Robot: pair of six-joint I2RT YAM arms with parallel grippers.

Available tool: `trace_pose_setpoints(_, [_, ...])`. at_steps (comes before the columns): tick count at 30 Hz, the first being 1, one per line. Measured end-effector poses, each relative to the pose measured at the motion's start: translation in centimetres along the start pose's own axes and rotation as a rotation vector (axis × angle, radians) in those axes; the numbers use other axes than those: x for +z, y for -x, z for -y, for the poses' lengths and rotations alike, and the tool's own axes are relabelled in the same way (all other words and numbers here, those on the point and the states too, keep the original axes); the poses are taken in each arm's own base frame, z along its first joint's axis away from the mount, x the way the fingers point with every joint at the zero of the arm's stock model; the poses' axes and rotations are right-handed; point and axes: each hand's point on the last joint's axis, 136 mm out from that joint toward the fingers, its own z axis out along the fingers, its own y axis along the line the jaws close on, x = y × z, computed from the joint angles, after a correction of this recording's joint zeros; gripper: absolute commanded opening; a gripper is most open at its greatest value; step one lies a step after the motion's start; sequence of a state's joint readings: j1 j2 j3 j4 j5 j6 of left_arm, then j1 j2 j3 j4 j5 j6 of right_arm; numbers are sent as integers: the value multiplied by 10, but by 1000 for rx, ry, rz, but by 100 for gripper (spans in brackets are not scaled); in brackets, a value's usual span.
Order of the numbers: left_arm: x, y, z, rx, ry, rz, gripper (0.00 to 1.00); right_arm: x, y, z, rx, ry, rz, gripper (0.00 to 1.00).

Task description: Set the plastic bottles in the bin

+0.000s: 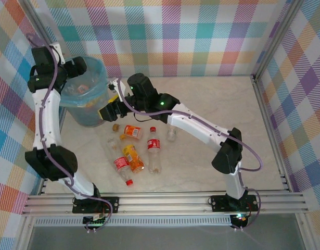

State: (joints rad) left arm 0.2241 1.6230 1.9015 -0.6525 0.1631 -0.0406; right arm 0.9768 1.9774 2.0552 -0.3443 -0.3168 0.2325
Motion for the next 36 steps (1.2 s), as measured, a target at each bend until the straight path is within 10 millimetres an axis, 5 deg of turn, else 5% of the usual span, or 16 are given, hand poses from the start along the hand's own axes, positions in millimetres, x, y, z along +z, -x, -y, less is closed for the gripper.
trace_pose_setpoints(6, [-85,29,21,-7,-40,157,86,-39,-22,5,43,-103,-31,79])
trace_pose_setpoints(12, [-132,8,52,-10,-133,173,85,-77,-55,18,93,-232,-55,80])
trace_pose_setpoints(23, [-167,-109,133,78,-419,-54,82,-110,-162,56,241,-433,-236,81])
trace_pose_setpoints(32, [-155,-246,142,58,-477,-374,81,-121,-230,74,347,-513,-344,82])
trace_pose_setpoints(36, [-152,-283,145,63,-475,-470,81,-117,-247,80,388,-532,-368,82])
